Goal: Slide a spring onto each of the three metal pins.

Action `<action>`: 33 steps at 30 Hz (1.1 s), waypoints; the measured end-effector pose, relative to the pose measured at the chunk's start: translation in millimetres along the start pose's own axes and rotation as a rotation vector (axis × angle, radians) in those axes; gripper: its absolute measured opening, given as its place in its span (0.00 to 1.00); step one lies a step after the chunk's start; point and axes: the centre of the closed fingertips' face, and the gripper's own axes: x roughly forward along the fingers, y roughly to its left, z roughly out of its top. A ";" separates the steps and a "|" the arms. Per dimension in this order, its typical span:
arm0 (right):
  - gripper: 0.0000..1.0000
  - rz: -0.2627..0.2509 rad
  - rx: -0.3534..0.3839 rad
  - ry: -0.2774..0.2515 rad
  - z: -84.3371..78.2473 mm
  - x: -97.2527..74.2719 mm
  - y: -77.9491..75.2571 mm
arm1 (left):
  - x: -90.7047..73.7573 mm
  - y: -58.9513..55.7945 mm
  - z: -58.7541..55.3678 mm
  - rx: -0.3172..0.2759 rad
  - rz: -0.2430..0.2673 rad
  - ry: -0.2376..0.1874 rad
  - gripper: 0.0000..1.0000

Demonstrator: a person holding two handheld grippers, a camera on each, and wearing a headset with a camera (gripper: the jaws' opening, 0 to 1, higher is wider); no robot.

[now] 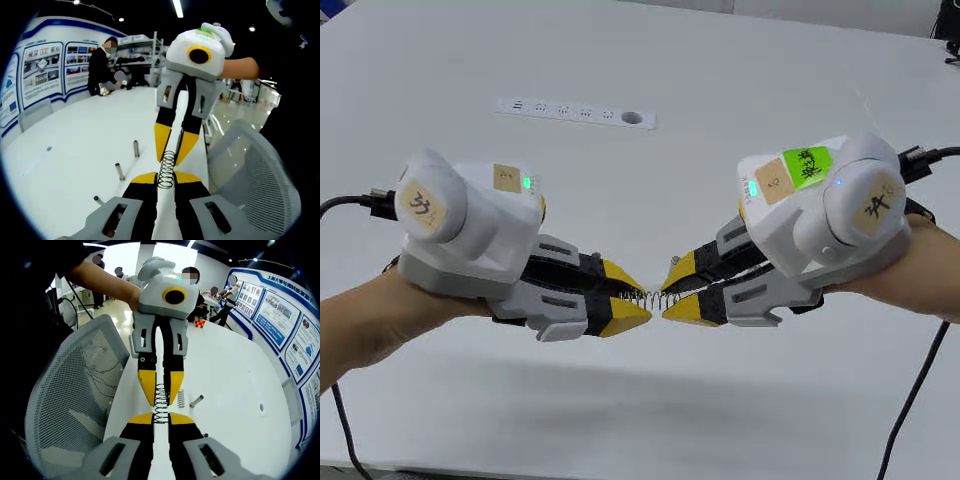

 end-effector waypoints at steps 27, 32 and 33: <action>0.11 -0.002 0.101 -0.098 4.5 -12.5 -4.5 | 2.5 -1.2 9.0 0.075 -0.018 0.021 0.10; 0.11 0.006 0.131 -0.156 14.2 -18.3 -3.1 | 2.0 -1.7 9.6 0.100 -0.020 0.025 0.10; 0.11 0.008 0.141 -0.167 15.7 -19.2 -2.7 | 2.1 -2.0 9.9 0.109 -0.019 0.026 0.10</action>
